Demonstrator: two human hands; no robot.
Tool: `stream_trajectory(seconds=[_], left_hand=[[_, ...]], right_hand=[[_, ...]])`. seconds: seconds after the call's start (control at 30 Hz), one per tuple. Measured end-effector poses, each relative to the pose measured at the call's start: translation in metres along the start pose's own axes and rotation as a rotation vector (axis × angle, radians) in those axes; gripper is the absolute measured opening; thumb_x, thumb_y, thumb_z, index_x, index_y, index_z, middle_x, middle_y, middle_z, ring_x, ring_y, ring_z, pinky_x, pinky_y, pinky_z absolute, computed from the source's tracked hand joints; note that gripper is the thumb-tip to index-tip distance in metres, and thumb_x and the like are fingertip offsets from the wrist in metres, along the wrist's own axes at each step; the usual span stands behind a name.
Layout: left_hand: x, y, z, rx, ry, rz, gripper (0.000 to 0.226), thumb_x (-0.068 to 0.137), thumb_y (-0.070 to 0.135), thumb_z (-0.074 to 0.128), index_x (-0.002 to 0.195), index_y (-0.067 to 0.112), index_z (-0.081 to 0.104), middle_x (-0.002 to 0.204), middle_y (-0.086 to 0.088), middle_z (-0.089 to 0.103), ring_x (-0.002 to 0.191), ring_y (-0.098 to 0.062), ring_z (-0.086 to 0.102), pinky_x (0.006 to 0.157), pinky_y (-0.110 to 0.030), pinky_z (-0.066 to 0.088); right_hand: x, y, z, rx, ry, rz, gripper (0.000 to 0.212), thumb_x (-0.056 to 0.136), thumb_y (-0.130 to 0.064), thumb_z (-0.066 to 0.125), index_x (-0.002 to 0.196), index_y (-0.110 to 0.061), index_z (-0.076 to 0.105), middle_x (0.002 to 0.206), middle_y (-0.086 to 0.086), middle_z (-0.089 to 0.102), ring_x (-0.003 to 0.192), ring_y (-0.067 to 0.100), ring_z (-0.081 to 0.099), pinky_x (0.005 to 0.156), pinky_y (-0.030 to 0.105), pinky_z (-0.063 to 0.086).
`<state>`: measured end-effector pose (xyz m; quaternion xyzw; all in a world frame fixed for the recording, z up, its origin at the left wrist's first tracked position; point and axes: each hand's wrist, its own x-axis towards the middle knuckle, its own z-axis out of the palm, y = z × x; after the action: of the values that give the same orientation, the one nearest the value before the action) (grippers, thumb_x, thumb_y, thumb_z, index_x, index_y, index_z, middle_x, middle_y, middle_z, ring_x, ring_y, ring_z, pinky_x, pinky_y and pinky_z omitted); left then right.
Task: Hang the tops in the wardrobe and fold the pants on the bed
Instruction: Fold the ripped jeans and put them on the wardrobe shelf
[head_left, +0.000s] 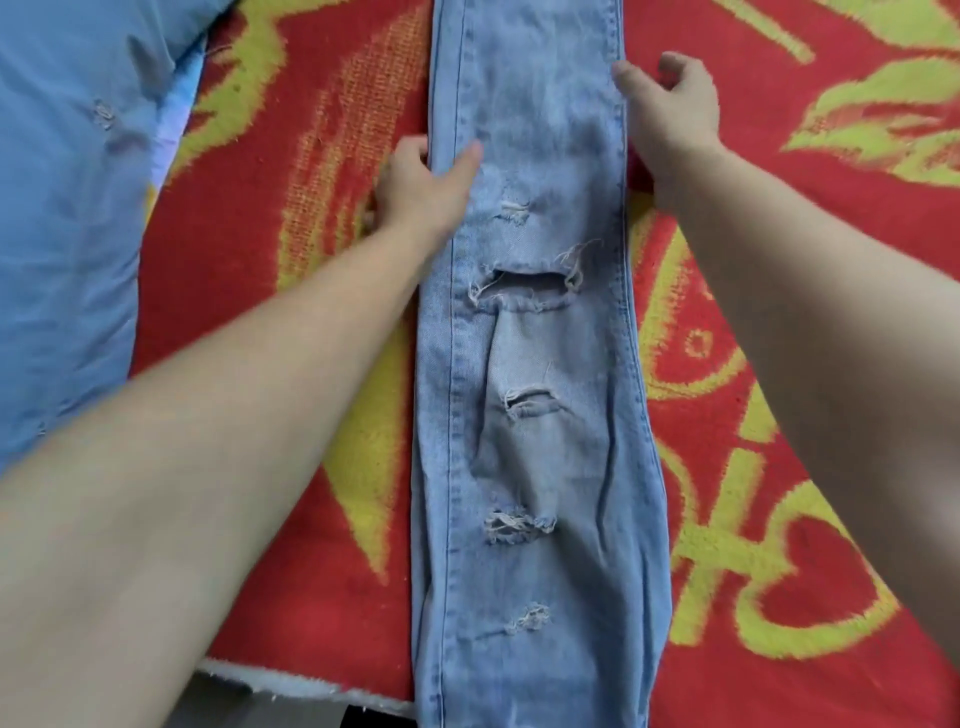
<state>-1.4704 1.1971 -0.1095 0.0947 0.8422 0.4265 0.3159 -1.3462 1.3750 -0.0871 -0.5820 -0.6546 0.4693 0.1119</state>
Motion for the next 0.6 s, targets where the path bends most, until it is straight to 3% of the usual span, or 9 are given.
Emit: stream_trajectory(seconds=[0.1,0.17,0.23,0.37,0.47,0.6], left_hand=[[0.049,0.021,0.004,-0.285,-0.135,-0.165,0.091,0.044,0.064,0.083,0.115,0.011,0.064,0.111,-0.007,0.071,0.102,-0.026,0.069,0.088,-0.052,0.055],[0.070,0.021,0.004,-0.375,-0.182,-0.252,0.107,0.034,0.063,0.088,0.123,0.013,0.060,0.121,-0.011,0.067,0.109,-0.031,0.065,0.088,-0.058,0.052],[0.072,0.023,0.003,-0.427,-0.216,-0.252,0.107,0.042,0.056,0.091,0.132,0.013,0.054,0.123,-0.013,0.066,0.108,-0.034,0.066,0.083,-0.058,0.054],[0.062,0.035,-0.006,-0.487,-0.267,-0.215,0.061,0.085,0.022,0.075,0.138,0.007,0.050,0.111,-0.015,0.071,0.091,-0.030,0.073,0.071,-0.054,0.059],[0.056,0.043,-0.018,-0.404,-0.270,-0.161,0.033,0.092,0.009,0.064,0.125,0.008,0.062,0.095,-0.007,0.076,0.080,-0.018,0.074,0.069,-0.041,0.061],[0.028,0.065,-0.040,-0.384,-0.222,-0.018,0.022,0.088,-0.003,0.062,0.104,0.011,0.067,0.087,-0.006,0.075,0.079,-0.018,0.072,0.067,-0.031,0.058]], right_hand=[[0.022,-0.004,-0.001,0.115,-0.106,-0.011,0.067,0.087,-0.048,0.066,0.143,-0.016,0.047,0.133,-0.003,0.056,0.119,0.011,0.055,0.106,0.033,0.046],[0.033,-0.007,0.002,0.161,-0.159,0.003,0.069,0.083,-0.051,0.070,0.140,-0.017,0.051,0.131,-0.003,0.060,0.118,0.012,0.057,0.106,0.036,0.046],[0.040,-0.009,0.004,0.189,-0.177,0.017,0.068,0.081,-0.050,0.073,0.137,-0.017,0.054,0.128,-0.003,0.063,0.116,0.013,0.060,0.104,0.037,0.048],[0.040,-0.010,0.004,0.282,-0.196,0.015,0.048,0.086,-0.016,0.073,0.131,-0.010,0.059,0.112,0.005,0.071,0.093,0.020,0.073,0.077,0.038,0.061],[0.029,-0.023,-0.007,0.325,-0.236,-0.007,0.035,0.088,-0.006,0.069,0.123,-0.003,0.063,0.104,0.011,0.074,0.086,0.021,0.075,0.070,0.036,0.061],[-0.010,-0.052,-0.041,0.240,-0.328,-0.195,0.015,0.091,-0.008,0.063,0.103,-0.015,0.066,0.099,-0.009,0.071,0.082,-0.004,0.068,0.071,0.014,0.049]])
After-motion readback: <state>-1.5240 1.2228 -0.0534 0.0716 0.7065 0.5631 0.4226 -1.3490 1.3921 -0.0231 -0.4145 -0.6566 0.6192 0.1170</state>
